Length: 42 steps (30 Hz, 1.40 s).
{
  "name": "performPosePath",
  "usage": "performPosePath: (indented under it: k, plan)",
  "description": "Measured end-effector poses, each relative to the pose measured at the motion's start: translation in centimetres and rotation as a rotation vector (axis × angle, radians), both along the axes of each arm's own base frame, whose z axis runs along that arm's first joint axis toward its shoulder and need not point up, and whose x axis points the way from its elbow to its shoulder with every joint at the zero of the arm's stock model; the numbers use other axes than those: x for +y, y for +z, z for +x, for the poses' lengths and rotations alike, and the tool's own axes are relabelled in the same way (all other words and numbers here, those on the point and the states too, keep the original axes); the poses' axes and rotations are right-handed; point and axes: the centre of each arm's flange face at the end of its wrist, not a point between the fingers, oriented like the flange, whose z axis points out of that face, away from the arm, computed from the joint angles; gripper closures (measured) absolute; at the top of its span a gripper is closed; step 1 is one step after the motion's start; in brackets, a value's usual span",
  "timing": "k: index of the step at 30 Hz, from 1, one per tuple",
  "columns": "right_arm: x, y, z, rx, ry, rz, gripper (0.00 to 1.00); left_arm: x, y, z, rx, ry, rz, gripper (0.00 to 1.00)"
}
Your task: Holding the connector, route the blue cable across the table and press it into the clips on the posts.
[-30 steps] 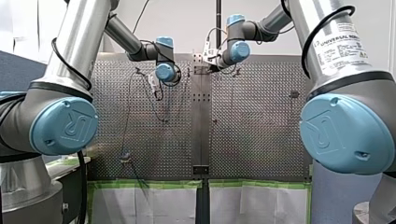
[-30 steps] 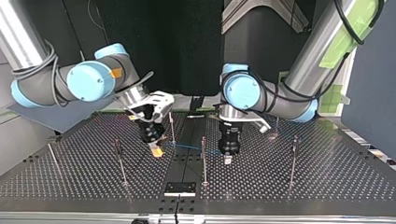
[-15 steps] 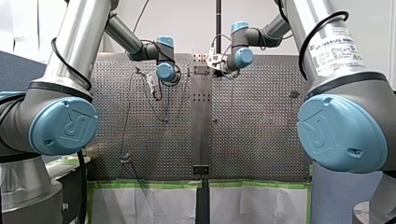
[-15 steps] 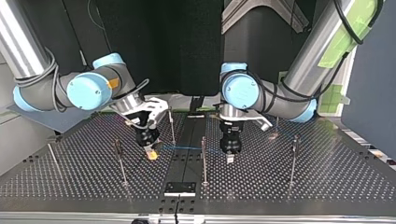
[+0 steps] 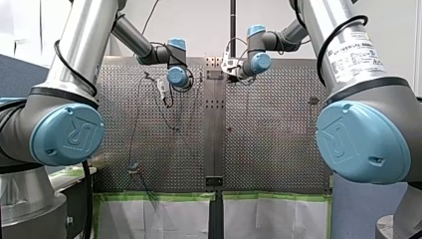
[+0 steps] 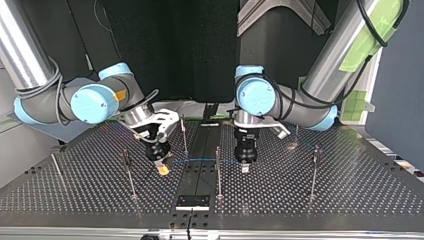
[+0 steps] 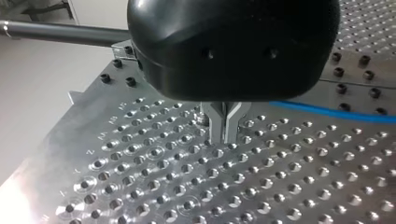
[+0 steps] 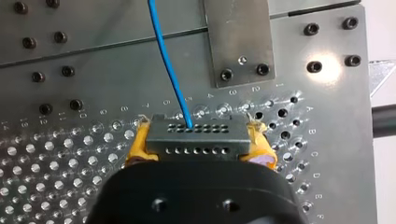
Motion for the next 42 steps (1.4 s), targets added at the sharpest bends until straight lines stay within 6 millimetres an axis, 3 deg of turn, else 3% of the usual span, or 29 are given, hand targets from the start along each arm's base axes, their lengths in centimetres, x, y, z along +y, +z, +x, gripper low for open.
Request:
performPosePath:
  k: [1, 2, 3, 4, 5, 6, 7, 12, 18, 30, 36, 42]
  plan:
    - [0.0, 0.1, 0.0, 0.0, 0.0, -0.001, 1.0, 0.0, 0.0, -0.1, 0.006, 0.004, 0.003, 0.59]
    - [0.0, 0.2, 0.0, 0.0, 0.0, -0.002, 1.0, 0.0, -0.1, -0.2, 0.014, 0.01, 0.009, 0.39]
    - [0.1, 0.3, -0.1, 0.0, 0.0, -0.003, 1.0, 0.0, -0.1, -0.4, 0.02, 0.016, 0.014, 0.39]
    - [0.1, 0.4, -0.1, -0.001, 0.0, -0.004, 1.0, 0.0, -0.1, -0.6, 0.026, 0.021, 0.02, 0.2]
    - [0.1, 0.6, -0.2, -0.002, 0.0, -0.006, 1.0, 0.0, 0.0, -0.8, 0.033, 0.029, 0.028, 0.07]
    - [0.2, 0.7, -0.2, -0.003, -0.001, -0.006, 1.0, 0.0, 0.1, -1.0, 0.039, 0.035, 0.035, 0.07]
    - [0.2, 0.8, -0.2, -0.004, -0.001, -0.007, 1.0, 0.0, 0.2, -1.3, 0.044, 0.042, 0.042, 0.0]
    - [0.1, 0.9, -0.5, -0.005, -0.008, -0.004, 1.0, 0.1, 1.1, -2.7, 0.064, 0.074, 0.059, 0.0]
    - [0.0, 0.9, -0.7, -0.003, -0.017, -0.001, 1.0, -0.3, 0.8, -4.5, 0.106, 0.066, 0.063, 0.0]
    - [-0.4, 0.9, -1.2, 0.0, -0.033, 0.001, 1.0, -2.2, 1.3, -10.5, 0.133, -0.031, 0.076, 0.0]
    - [-0.7, 0.9, -1.5, 0.0, -0.037, 0.001, 1.0, -3.5, 3.1, -13.1, 0.087, -0.063, 0.068, 0.0]
    - [-0.9, 1.0, -1.8, 0.003, -0.043, 0.001, 1.0, -5.6, 4.4, -14.3, 0.029, -0.071, 0.042, 0.0]
